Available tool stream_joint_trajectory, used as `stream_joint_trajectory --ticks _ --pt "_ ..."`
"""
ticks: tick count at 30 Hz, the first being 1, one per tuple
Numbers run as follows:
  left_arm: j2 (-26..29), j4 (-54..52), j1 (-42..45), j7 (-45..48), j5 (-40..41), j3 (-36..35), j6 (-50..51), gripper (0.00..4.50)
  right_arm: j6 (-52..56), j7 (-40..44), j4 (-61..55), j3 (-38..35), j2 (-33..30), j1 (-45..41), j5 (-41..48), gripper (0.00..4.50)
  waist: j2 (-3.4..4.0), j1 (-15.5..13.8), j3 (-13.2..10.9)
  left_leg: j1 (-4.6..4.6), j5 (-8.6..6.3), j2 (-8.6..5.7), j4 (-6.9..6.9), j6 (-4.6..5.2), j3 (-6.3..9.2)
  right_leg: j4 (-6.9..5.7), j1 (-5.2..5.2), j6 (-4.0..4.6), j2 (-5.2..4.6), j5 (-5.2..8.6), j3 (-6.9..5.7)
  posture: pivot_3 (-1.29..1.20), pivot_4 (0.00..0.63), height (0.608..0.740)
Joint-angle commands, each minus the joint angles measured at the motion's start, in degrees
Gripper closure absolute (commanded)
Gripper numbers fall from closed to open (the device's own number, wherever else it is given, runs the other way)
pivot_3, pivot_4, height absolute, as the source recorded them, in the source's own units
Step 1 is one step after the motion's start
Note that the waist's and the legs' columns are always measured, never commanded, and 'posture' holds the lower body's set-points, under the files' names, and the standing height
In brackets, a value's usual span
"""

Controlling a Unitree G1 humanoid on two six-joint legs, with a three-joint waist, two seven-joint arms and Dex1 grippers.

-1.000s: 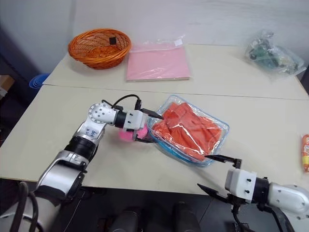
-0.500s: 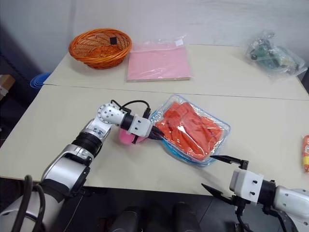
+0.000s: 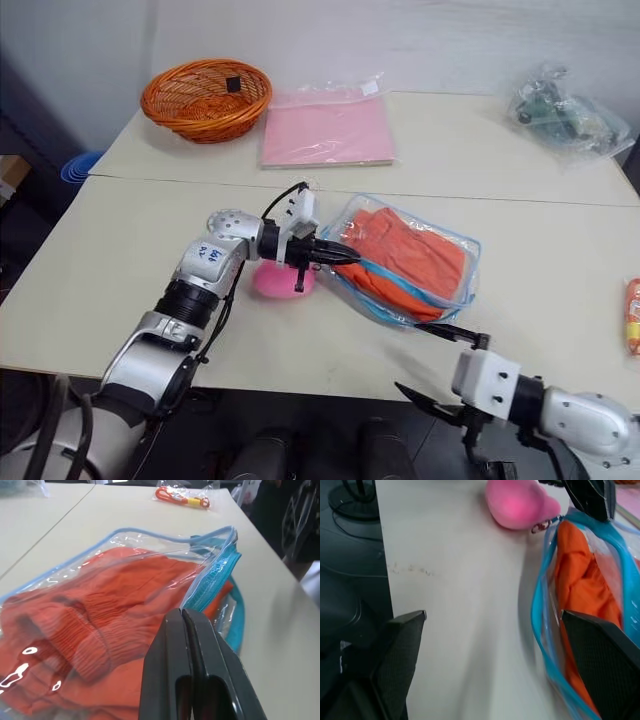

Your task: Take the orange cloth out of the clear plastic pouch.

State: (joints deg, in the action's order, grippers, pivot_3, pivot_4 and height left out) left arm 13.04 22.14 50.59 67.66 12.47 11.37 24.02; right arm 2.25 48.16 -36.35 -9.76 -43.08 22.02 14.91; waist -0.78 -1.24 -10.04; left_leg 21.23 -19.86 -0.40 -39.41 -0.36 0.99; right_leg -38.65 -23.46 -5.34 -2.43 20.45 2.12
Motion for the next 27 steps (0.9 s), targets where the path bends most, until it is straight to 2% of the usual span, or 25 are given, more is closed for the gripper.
stream_joint_trajectory --ticks 1,5,9,11,14,15,17,20,23,25,27 --pt "-0.37 -7.09 0.03 -2.54 2.76 -0.23 7.94 4.49 5.44 -6.57 -1.63 3.46 1.92 -5.2 -5.49 0.0 0.0 0.03 0.0 -0.01 0.01 0.0 0.0 -0.01 0.01 0.0 0.0 0.0 0.0 0.0 0.0 0.0 0.15 0.74" --pt "-0.26 -10.15 -0.66 -4.91 2.77 0.82 12.62 4.49 11.41 -12.86 -1.93 5.89 4.83 -12.33 -10.26 0.0 0.04 0.01 0.02 -0.01 0.03 -0.01 -0.01 -0.05 0.01 0.0 -0.01 0.0 0.0 0.0 0.0 0.0 0.15 0.74" --pt "-0.16 -11.39 -1.15 -5.59 3.27 0.92 13.7 4.49 14.27 -14.26 -3.04 6.88 5.46 -13.42 -12.1 0.0 0.04 -0.07 0.03 0.01 0.03 -0.01 0.0 -0.06 0.01 -0.02 -0.04 0.0 0.0 0.0 -0.01 0.0 0.15 0.74" --pt "1.32 -11.85 -1.93 -3.33 1.3 2.73 7.39 4.49 13.89 -13.65 -3.35 7.5 5.49 -13.24 -11.65 0.0 0.04 -0.05 0.02 0.02 0.03 -0.02 0.0 -0.06 0.0 -0.01 -0.04 0.0 0.0 0.0 -0.01 0.0 0.15 0.74" --pt "5.02 -10.36 -3.15 1.52 -3.82 6.82 -9.76 4.49 9.82 -10.74 -4.56 6.5 5.07 -11.13 -8.79 0.0 0.05 -0.04 0.03 0.02 0.03 -0.02 0.0 -0.06 -0.01 0.01 -0.04 0.0 0.0 0.0 -0.01 0.0 0.15 0.74" --pt "6.02 -9.33 -3.11 3.15 -4.64 7.62 -13.91 4.31 7.83 -8.94 -5.18 4.88 4.56 -9.55 -7.0 0.0 0.05 -0.04 0.03 0.01 0.04 -0.02 0.02 -0.07 -0.01 0.01 -0.05 0.0 0.01 0.0 -0.01 0.0 0.15 0.74" --pt "6.45 -7.98 -2.4 4.83 -3.87 7.34 -15.96 3.89 5.1 -5.89 -5.54 0.41 3.88 -5.93 -3.5 0.0 0.05 -0.18 0.03 -0.01 0.05 -0.02 0.06 -0.1 -0.02 0.02 -0.04 0.0 0.01 0.0 -0.02 0.0 0.15 0.74" --pt "6.64 -6.72 -1.87 5.65 -4.44 7.55 -19.88 2.99 1.32 -1.24 -4.79 -4.82 2.52 0.23 -0.56 0.0 0.03 -0.16 0.02 0.0 0.03 -0.05 0.01 -0.04 -0.02 0.09 0.06 0.0 -0.01 0.0 -0.02 0.0 0.15 0.74" --pt "6.21 -3.99 -2.36 3.43 -7.81 8.65 -26.18 2.12 -3.33 1.41 -2.84 -7.95 2.36 5.28 -0.63 0.0 0.02 -0.15 0.01 -0.05 -0.01 -0.07 -0.02 0.03 -0.02 0.08 0.11 0.0 -0.01 0.0 -0.02 0.0 0.15 0.74" --pt "4.68 -0.78 -2.07 -1.41 -11.55 9.15 -31.71 1.57 -5.74 1.95 -1.01 -9.36 2.94 7.2 -1.05 0.0 0.02 -0.12 0.02 -0.05 -0.02 -0.06 -0.02 0.04 -0.02 0.07 0.11 0.0 0.01 0.0 -0.01 0.0 0.15 0.74" --pt "3.76 1.4 -1.94 -3.37 -13.48 9.69 -34.96 1.57 -6.94 1.72 -0.01 -10.15 3.53 7.93 -0.99 0.0 0.02 -0.06 0.01 -0.07 -0.02 -0.06 -0.02 0.05 -0.07 0.07 0.11 0.0 0.01 0.0 0.04 0.0 0.15 0.74"
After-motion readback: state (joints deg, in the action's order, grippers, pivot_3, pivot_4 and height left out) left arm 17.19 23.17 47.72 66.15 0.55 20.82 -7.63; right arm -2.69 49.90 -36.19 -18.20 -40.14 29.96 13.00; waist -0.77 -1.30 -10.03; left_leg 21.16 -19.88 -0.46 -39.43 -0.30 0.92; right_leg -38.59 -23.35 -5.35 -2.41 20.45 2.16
